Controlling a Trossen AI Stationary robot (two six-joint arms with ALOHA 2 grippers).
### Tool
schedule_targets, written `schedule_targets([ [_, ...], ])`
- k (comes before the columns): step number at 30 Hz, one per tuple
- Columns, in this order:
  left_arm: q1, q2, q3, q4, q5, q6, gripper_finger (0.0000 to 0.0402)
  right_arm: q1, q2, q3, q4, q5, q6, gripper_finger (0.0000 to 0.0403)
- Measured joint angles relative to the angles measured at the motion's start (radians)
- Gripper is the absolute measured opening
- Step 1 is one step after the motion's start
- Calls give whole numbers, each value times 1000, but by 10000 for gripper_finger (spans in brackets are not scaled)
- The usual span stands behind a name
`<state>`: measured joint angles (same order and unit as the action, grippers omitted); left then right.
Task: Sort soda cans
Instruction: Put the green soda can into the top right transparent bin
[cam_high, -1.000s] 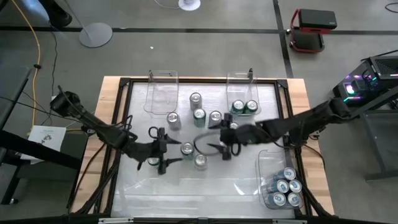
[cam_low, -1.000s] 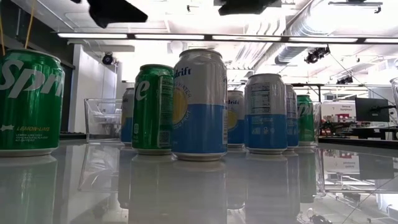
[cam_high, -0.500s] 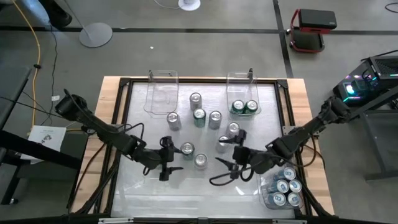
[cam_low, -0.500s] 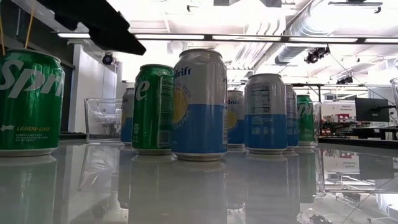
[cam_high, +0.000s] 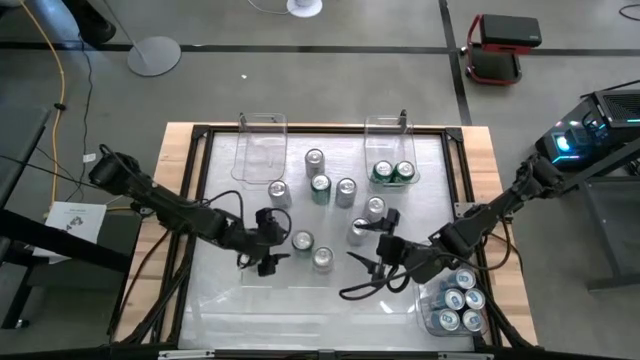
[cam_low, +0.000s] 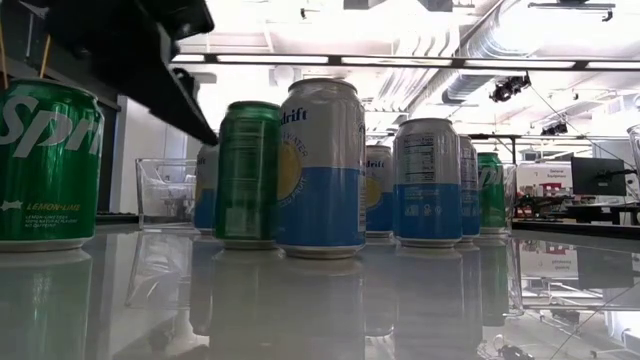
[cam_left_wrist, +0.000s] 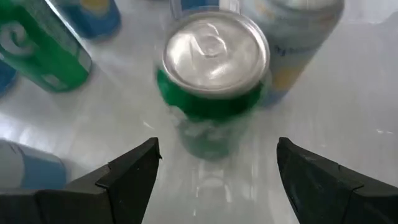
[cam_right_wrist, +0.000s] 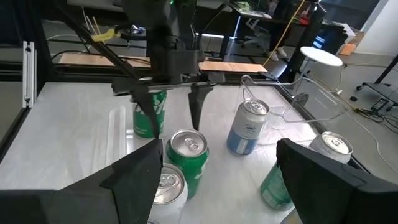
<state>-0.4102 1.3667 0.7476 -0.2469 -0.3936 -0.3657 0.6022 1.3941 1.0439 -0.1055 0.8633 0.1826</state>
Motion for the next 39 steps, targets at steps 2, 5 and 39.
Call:
schedule_targets([
  [2,17,-4,1,6,0,24,303,1,0,0,-1,0,5,303],
  [5,33,-2,1,10,12,70,303,1,0,0,-4,0,29,303],
  [39,-36,-96,2,-62,-107,-42,303,-497,154,5,136,-429,64,303],
])
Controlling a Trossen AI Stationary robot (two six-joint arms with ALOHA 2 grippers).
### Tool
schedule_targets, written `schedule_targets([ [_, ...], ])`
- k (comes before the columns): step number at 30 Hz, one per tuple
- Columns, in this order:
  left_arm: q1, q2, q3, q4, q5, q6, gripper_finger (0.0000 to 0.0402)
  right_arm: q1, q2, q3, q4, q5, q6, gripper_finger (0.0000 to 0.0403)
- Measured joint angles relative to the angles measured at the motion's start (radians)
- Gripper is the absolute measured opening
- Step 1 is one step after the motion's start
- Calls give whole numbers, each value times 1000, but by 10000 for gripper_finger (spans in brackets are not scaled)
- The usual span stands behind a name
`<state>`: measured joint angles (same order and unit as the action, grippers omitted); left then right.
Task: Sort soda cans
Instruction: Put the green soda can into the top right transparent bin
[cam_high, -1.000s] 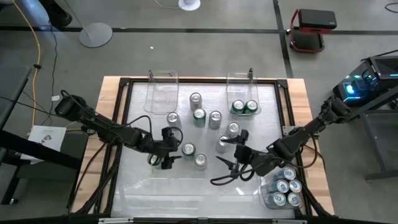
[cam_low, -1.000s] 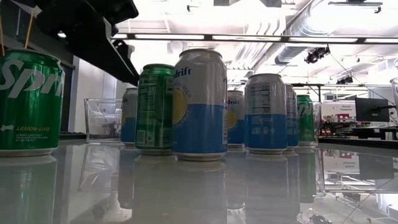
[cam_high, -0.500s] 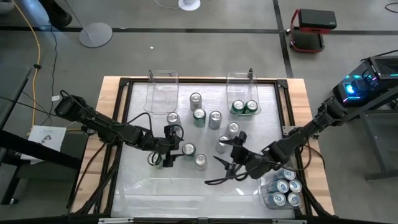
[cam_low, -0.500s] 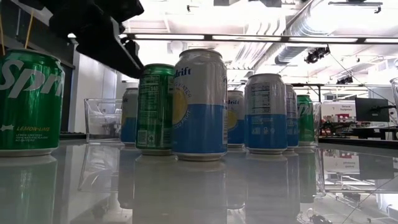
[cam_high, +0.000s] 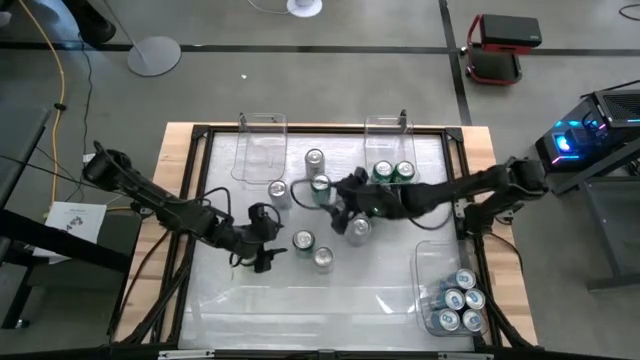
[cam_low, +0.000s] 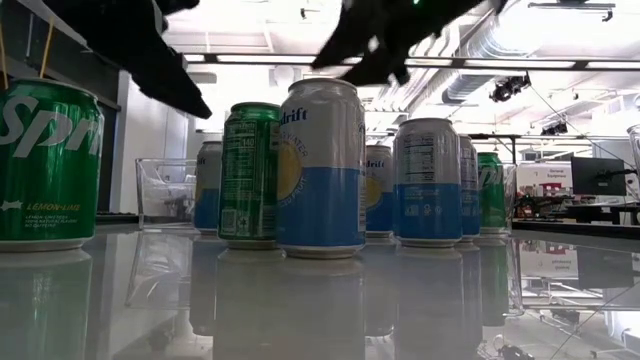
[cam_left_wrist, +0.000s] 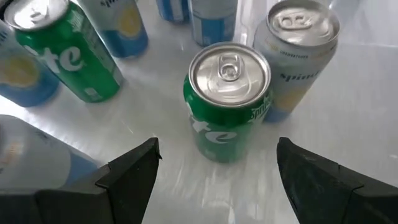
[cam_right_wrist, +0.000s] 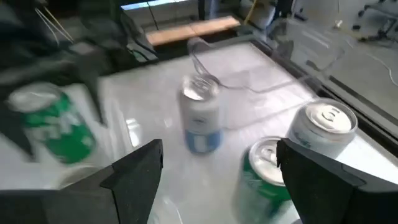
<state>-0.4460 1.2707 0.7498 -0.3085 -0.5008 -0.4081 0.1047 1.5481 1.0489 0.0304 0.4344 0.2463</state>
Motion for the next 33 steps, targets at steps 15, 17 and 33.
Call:
schedule_targets([
  [15,-18,0,0,-1,-67,-10,303,-203,133,37,3,-258,-141,303],
  [17,-18,0,0,-2,-70,-11,303,-239,137,37,4,-341,-138,303],
  [33,-18,1,0,-9,-88,-11,303,-312,127,37,71,-549,-180,303],
])
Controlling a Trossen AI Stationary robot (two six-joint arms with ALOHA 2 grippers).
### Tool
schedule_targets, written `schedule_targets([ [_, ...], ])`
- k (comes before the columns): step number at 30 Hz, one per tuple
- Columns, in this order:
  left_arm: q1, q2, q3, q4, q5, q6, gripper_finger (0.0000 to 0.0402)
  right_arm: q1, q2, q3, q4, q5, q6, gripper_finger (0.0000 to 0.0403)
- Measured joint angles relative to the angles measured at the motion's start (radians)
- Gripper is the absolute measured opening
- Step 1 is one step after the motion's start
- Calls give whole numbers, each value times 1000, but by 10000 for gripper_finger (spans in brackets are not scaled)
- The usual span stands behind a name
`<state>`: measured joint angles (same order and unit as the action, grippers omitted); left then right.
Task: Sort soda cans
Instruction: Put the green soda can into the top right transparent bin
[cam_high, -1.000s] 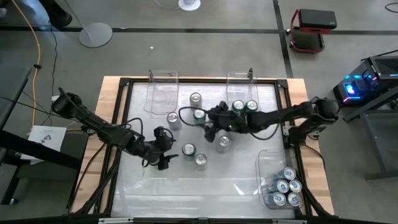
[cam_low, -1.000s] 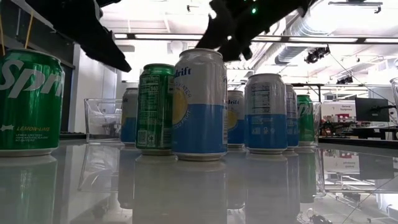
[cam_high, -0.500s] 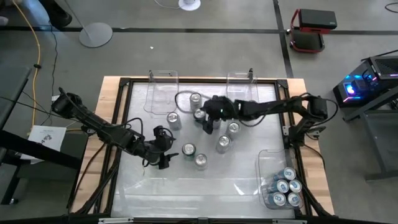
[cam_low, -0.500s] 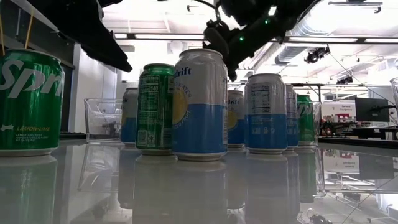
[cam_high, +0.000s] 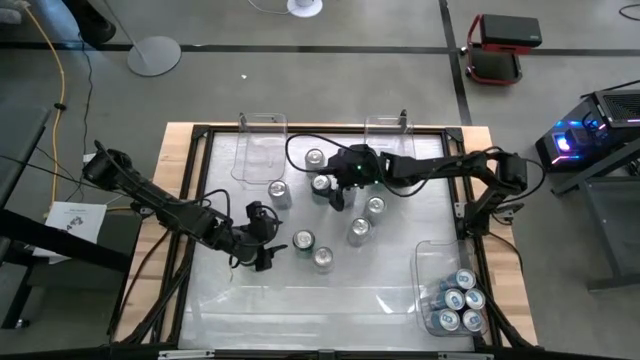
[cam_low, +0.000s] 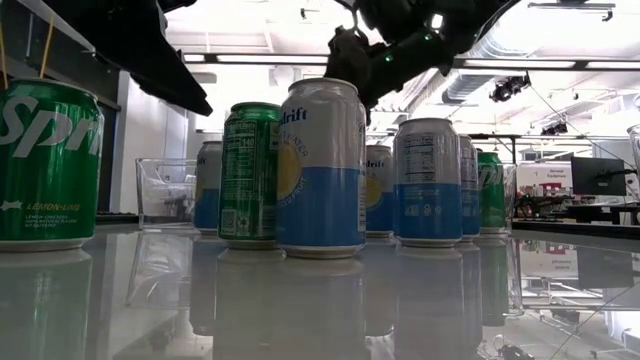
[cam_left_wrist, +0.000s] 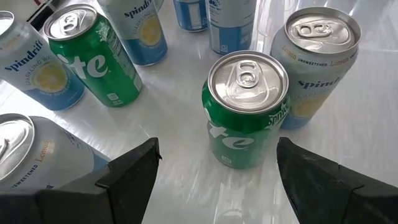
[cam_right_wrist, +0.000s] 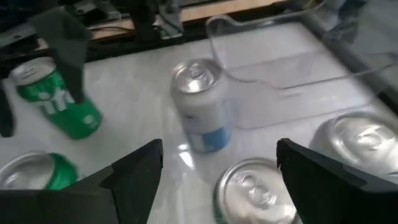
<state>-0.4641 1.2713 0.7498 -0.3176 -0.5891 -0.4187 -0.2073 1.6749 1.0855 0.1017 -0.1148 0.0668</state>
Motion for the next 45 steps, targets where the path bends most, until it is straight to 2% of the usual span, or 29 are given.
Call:
schedule_targets([
  [5,0,0,0,0,0,0,303,12,-1,0,-22,118,-23,303],
  [12,1,0,0,0,-7,1,303,43,-1,0,-98,202,2,303],
  [23,34,0,0,0,-7,0,303,68,10,0,-126,299,-5,303],
  [30,39,0,0,0,1,0,303,104,32,0,-67,508,-71,312],
  [36,39,0,-1,0,1,-8,303,123,33,0,-30,473,-198,312],
  [40,39,0,-1,0,1,-8,303,132,30,0,-23,465,-201,312],
  [45,39,0,-1,0,1,-8,303,107,28,0,-38,333,-127,316],
])
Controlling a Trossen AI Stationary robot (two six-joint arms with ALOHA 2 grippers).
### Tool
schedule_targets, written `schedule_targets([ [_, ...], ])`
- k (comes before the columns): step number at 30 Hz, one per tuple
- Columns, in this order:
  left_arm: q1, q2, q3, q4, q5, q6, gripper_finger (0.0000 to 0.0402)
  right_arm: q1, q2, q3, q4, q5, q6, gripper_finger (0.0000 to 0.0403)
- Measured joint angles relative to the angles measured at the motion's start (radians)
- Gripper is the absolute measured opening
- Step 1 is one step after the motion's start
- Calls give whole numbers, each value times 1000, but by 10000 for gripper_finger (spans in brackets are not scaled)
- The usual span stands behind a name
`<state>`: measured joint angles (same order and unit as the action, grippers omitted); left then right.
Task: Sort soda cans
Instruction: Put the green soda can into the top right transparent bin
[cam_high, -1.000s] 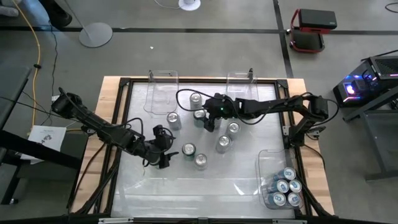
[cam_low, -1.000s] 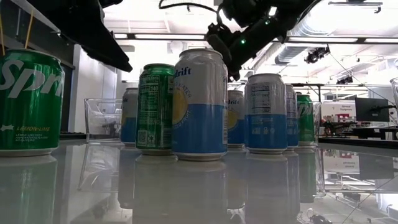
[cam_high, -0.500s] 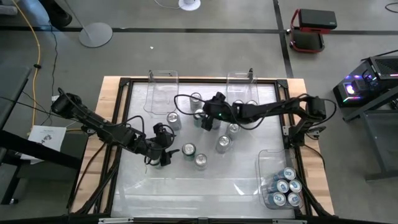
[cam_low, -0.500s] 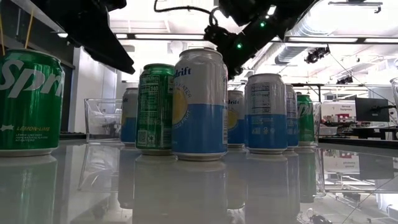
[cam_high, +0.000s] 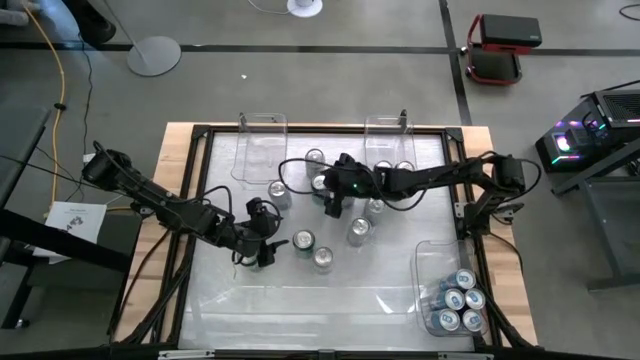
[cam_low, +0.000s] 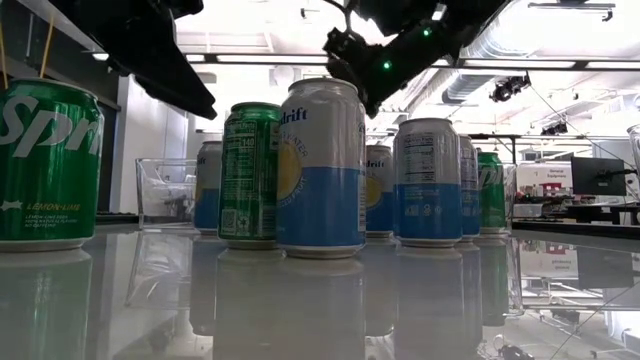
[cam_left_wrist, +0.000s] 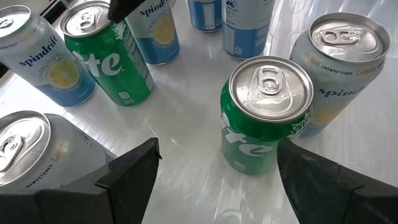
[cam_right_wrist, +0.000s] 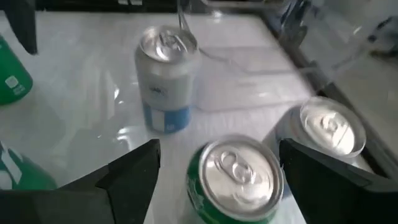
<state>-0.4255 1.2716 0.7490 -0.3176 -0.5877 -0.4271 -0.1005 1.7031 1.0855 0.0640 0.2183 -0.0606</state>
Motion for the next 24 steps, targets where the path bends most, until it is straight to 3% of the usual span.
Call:
schedule_targets([
  [10,0,0,0,0,0,0,303,-43,1,0,-40,-59,11,375],
  [24,0,0,0,1,0,-9,303,-57,102,0,22,-36,35,378],
])
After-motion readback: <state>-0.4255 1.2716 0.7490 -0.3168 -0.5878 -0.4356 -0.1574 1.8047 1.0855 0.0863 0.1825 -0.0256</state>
